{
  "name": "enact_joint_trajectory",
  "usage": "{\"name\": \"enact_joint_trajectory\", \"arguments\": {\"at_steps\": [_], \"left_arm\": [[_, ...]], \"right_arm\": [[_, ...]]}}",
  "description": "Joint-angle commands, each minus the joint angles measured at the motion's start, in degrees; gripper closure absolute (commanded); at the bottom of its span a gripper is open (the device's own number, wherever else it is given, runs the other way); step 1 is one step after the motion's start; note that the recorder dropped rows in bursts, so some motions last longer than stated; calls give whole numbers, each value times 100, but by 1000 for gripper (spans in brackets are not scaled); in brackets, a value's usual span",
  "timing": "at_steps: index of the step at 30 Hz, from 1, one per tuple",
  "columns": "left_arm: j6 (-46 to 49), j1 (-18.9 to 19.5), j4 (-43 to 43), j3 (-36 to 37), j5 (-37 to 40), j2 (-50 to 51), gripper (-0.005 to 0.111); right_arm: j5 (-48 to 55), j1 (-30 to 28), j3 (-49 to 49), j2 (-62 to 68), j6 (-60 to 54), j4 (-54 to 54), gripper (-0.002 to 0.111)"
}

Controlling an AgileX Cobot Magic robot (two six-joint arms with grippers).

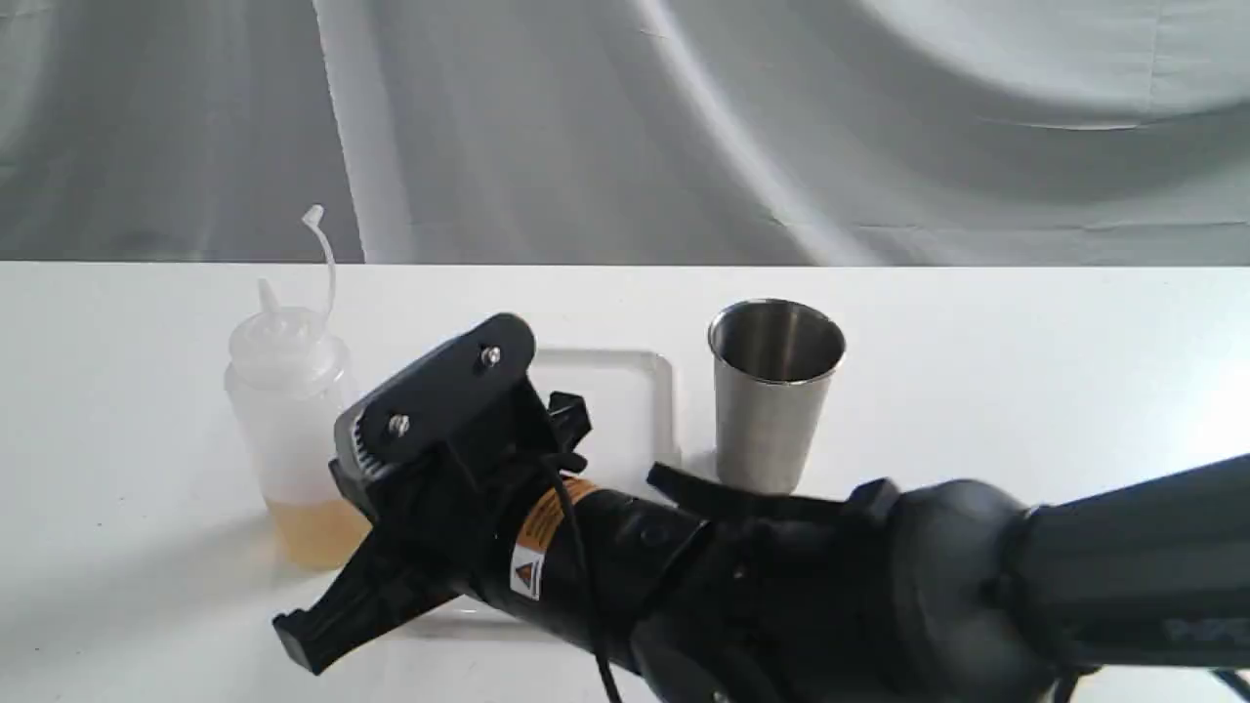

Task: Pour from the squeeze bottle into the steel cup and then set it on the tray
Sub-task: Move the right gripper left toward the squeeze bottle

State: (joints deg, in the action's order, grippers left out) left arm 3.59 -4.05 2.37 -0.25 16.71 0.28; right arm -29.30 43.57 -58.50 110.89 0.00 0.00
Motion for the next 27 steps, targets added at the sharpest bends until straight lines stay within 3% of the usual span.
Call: {"name": "enact_joint_trajectory", "arguments": {"at_steps": [1,9,27], "left_arm": [[-10,-18,16,25,-37,-28,98],[-10,-18,16,25,-37,-28,98],[-10,-18,16,25,-37,-28,98]], "right_arm": [[-733,96,52,380,-121,102,108],[-1639,108,65,1085,-400,701,108],[-1651,108,65,1085,-622,855,108]]}}
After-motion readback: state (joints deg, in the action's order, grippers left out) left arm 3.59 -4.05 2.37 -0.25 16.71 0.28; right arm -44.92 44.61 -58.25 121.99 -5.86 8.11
